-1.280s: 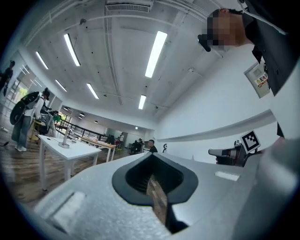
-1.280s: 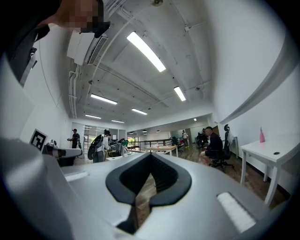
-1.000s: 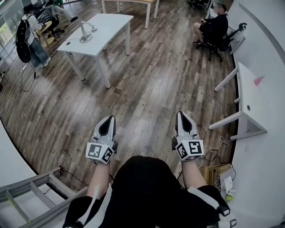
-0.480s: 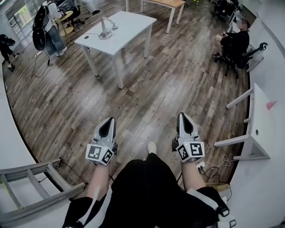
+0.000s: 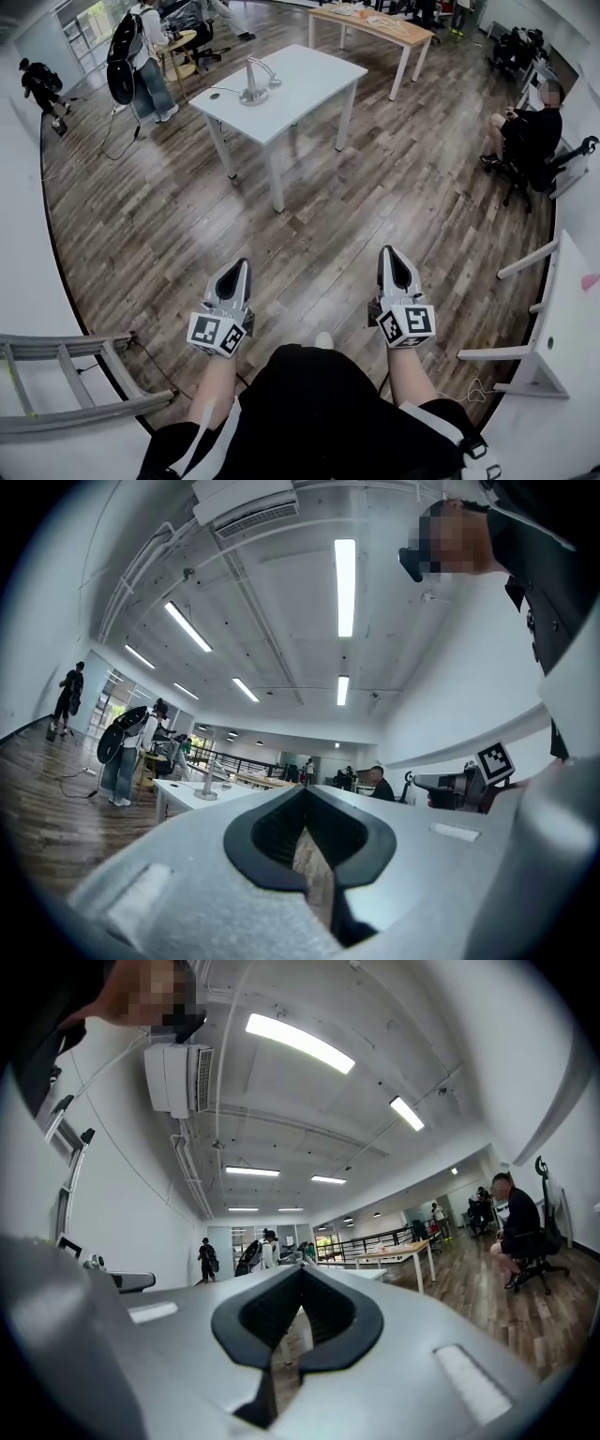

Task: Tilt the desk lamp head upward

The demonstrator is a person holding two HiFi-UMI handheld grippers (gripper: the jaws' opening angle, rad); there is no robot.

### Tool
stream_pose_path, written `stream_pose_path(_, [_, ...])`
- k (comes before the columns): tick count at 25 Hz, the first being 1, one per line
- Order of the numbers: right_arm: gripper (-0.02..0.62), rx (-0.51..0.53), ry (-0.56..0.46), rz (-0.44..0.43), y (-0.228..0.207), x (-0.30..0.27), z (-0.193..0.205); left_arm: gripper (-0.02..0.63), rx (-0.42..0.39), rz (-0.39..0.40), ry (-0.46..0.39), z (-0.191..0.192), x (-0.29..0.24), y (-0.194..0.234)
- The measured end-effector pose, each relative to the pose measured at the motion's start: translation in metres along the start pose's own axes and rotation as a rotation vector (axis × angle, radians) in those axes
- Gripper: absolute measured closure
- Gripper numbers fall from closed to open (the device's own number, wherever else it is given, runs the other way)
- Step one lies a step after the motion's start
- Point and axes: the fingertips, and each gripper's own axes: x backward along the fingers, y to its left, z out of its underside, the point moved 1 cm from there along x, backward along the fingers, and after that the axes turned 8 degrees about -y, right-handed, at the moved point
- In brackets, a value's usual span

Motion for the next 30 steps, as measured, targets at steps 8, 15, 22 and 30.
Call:
stream_pose_path(8, [0.594, -0.029, 0.032, -0.046, -0.039, -0.030, 0.013, 0.607, -0.005, -0.058, 0.028, 0.023, -0.033, -0.006])
stream_pose_path(15, [0.593, -0.034, 0.036, -0.061, -0.072, -0.041, 0.014, 0.607, -0.005, -0.071, 0.009, 0.028, -0.060, -0.018])
stream_pose_path(22, [0.594, -0.062, 0.056, -0.079, -0.070, -0.065, 0.030, 0.607, -0.028, -0.092, 0.014, 0.031, -0.065, -0.003])
stream_pose_path(30, [0.593, -0.052, 0.060, -0.103, -0.051, -0.122, 0.040, 0.607, -0.032, -0.125, 0.009, 0.034, -0.089, 0.054])
